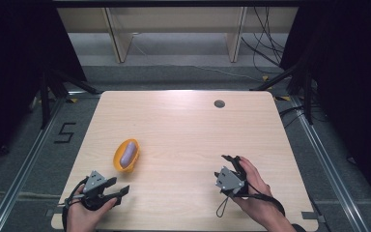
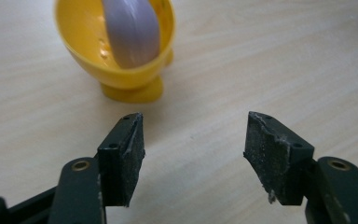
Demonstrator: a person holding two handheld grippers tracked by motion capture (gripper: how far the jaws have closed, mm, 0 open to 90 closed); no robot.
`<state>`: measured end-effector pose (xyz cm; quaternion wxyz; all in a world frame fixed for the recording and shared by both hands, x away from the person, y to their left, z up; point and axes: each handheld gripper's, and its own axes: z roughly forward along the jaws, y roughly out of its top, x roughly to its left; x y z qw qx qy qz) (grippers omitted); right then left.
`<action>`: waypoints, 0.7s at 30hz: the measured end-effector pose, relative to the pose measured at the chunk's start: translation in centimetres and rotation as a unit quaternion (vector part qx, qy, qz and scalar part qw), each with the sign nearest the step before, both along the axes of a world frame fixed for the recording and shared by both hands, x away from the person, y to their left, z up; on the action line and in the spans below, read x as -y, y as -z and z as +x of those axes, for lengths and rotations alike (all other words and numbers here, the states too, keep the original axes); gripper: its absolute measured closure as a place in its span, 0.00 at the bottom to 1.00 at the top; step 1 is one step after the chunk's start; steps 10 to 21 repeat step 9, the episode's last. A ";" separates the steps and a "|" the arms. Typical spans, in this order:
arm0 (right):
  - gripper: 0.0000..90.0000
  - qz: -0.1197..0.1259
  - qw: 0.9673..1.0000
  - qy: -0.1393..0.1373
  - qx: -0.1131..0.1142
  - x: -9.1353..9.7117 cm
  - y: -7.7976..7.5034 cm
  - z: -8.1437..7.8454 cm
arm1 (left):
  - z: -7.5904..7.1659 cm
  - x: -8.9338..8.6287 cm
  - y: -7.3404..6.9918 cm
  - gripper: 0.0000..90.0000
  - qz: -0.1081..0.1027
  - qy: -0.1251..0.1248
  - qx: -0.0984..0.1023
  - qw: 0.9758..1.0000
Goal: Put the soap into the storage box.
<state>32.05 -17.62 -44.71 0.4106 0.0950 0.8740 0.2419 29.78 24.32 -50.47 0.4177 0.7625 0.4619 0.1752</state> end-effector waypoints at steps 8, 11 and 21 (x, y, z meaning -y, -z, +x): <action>0.43 0.023 0.999 0.013 -0.028 0.0 0.7 -0.1 | 0.5 -0.1 0.1 0.42 -0.003 0.002 0.007 1.000; 0.43 0.023 0.999 0.013 -0.028 0.0 0.7 -0.1 | 0.5 -0.1 0.1 0.42 -0.006 0.000 0.007 1.000; 0.43 0.023 0.999 0.013 -0.028 0.0 0.7 -0.1 | 0.5 -0.1 0.1 0.42 -0.006 0.000 0.007 1.000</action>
